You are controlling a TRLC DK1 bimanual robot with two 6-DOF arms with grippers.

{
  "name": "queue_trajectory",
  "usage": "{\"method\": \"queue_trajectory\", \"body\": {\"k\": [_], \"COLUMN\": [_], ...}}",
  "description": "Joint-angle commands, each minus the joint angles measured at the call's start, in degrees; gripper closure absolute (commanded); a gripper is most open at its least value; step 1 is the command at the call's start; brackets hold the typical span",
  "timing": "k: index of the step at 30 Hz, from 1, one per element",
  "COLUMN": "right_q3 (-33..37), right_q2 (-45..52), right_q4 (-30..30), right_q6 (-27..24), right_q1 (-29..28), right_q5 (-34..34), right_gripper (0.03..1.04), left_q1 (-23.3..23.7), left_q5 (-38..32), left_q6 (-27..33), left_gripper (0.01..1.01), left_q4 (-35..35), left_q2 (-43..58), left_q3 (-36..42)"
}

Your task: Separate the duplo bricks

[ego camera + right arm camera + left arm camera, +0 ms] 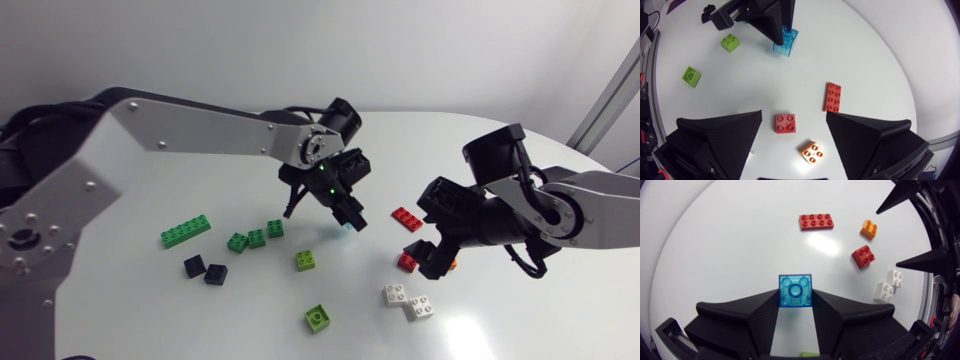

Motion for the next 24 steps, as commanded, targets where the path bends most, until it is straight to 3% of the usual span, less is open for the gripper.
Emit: {"method": "queue_trajectory", "body": {"k": [1, 13, 24], "right_q3": [-1.7, -3.2, -2.6], "right_q2": [-1.7, -7.8, -9.1], "right_q4": [1.8, 10.7, 16.8], "right_q6": [0.8, 5.8, 9.6], "right_q1": [0.3, 4.6, 9.4], "right_q5": [-0.9, -1.4, 0.8], "right_gripper": [0.14, 0.14, 0.18], "left_q1": [1.8, 5.1, 4.7], "left_q5": [2.7, 22.9, 28.0], "left_q6": [-3.6, -14.0, -16.3], "left_gripper": [0.697, 0.697, 0.698], "left_q4": [-0.4, -2.2, -2.6], "left_q2": [-5.8, -11.1, -11.8], "left_q3": [-1.7, -1.5, -1.6]}}
